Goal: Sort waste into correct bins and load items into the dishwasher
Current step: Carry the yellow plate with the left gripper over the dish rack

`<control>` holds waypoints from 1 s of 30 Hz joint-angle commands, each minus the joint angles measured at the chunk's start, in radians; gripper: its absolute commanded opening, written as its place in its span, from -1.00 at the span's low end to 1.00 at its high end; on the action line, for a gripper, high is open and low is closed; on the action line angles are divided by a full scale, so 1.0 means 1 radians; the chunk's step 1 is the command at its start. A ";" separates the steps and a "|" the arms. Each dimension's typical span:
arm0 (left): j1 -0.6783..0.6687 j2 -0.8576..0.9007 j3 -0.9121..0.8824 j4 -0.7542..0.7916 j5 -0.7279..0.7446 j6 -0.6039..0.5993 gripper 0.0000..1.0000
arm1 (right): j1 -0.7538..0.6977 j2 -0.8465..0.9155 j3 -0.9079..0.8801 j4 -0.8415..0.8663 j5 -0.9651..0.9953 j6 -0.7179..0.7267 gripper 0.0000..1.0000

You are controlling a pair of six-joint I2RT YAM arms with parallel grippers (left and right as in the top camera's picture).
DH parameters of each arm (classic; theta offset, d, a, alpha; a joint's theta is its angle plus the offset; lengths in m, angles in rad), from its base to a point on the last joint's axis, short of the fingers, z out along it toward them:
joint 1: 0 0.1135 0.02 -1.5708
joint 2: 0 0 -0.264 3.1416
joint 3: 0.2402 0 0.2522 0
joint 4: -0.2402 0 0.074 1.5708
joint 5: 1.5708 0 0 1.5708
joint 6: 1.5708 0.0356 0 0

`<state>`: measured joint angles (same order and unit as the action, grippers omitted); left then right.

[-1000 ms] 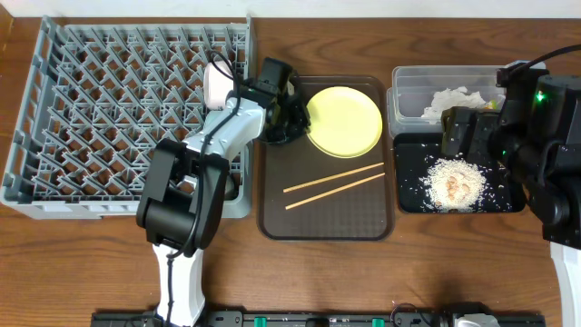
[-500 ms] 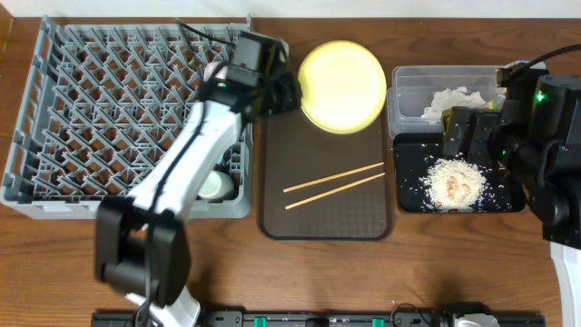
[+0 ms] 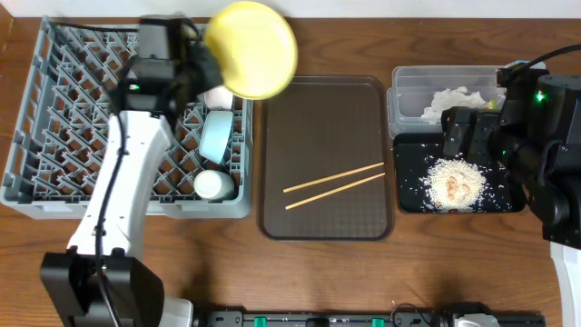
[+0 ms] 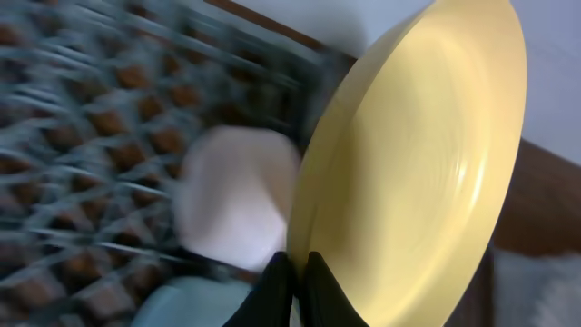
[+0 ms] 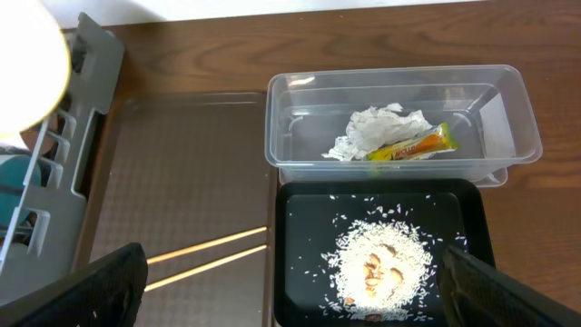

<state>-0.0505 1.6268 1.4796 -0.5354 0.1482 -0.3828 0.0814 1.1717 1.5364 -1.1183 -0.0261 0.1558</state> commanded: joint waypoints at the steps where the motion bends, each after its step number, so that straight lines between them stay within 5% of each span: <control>1: 0.047 -0.026 -0.002 -0.001 -0.114 0.064 -0.85 | -0.009 0.001 0.003 -0.001 0.007 0.004 0.99; 10: 0.061 -0.026 -0.002 0.031 -0.330 0.173 -0.85 | -0.009 0.001 0.003 -0.001 0.007 0.004 0.98; 21: 0.161 -0.026 -0.002 0.066 -0.336 0.174 -0.85 | -0.009 0.001 0.003 -0.001 0.007 0.004 0.99; 30: 0.168 -0.026 -0.002 0.074 -0.368 0.347 -0.85 | -0.009 0.001 0.003 -0.001 0.007 0.004 0.98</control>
<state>0.1162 1.6268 1.4796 -0.4667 -0.1783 -0.1299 0.0814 1.1717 1.5364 -1.1183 -0.0261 0.1558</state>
